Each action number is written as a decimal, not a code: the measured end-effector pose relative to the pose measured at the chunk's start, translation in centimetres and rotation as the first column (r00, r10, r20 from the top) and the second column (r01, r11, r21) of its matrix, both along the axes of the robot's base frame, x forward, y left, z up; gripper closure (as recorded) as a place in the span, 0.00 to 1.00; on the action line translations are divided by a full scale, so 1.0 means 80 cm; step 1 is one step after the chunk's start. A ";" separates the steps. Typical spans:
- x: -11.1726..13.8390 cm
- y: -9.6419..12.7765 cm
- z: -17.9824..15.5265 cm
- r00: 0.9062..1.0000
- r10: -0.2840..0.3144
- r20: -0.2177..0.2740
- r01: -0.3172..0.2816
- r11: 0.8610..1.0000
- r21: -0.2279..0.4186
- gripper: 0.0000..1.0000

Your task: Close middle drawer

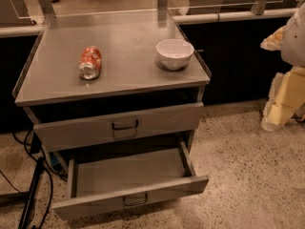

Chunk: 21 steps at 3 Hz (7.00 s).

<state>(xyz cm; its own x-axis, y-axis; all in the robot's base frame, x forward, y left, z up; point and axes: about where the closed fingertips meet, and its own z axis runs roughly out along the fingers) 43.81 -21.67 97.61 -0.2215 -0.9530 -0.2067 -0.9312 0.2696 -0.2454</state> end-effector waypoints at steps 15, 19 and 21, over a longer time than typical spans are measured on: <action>-0.012 0.017 -0.433 0.968 -0.033 -0.250 0.060 0.993 0.100 1.00; 0.041 0.034 -0.643 0.936 -0.022 -0.352 0.048 0.997 0.065 1.00; 0.025 0.041 -0.689 0.924 -0.053 -0.378 0.070 0.997 0.031 1.00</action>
Offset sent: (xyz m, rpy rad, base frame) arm 0.0000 0.0000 0.0000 0.0000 0.0000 0.0000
